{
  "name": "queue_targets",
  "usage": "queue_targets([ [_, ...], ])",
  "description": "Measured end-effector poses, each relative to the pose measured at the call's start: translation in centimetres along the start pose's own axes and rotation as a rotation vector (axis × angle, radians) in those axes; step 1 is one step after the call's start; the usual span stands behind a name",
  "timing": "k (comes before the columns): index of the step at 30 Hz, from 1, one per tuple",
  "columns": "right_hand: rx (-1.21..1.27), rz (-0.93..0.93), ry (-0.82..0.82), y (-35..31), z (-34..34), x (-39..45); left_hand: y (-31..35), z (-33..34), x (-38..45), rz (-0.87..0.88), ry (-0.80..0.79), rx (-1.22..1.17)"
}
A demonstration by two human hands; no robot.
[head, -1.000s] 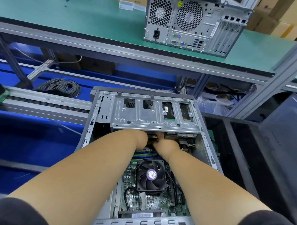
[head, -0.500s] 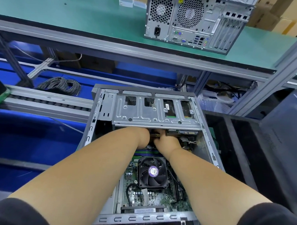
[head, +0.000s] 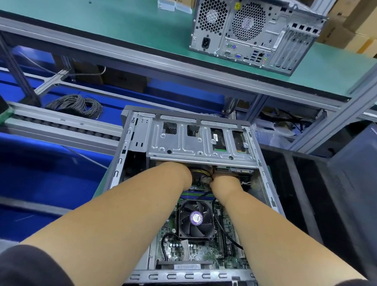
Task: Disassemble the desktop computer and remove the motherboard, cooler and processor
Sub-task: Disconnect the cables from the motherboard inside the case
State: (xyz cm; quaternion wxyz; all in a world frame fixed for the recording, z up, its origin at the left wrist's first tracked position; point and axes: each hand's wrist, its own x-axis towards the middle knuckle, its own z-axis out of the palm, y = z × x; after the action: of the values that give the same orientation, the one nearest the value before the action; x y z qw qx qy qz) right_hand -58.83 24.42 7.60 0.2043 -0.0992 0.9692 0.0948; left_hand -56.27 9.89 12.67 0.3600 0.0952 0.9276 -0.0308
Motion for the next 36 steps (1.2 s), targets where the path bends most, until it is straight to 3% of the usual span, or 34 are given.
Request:
queue_targets([
  [9, 0.138, 0.045, 0.144, 0.7, 0.3, -0.1, 2.0, 1.0, -0.1, 0.227, 0.45, -0.069],
  [17, 0.356, 0.005, 0.208, 0.5, 0.8, 0.2, 2.7, 1.2, -1.4, 0.158, 0.487, -0.119],
  [21, 0.383, 0.015, 0.195, 0.5, 0.8, 0.6, 4.1, 1.4, -0.9, 0.058, 0.303, 0.015],
  [24, 0.385, 0.016, 0.17, 0.5, 1.0, 0.7, 4.6, 1.4, 0.7, -0.019, 0.209, -0.067],
  [30, 0.445, 0.027, 0.146, 0.4, 1.6, 0.7, 3.9, 2.6, 3.7, -0.244, 0.402, -0.316],
  [36, 0.407, -0.005, 0.168, 0.5, 1.6, 0.4, 3.5, 2.5, 4.4, -0.27, 0.464, -0.382],
])
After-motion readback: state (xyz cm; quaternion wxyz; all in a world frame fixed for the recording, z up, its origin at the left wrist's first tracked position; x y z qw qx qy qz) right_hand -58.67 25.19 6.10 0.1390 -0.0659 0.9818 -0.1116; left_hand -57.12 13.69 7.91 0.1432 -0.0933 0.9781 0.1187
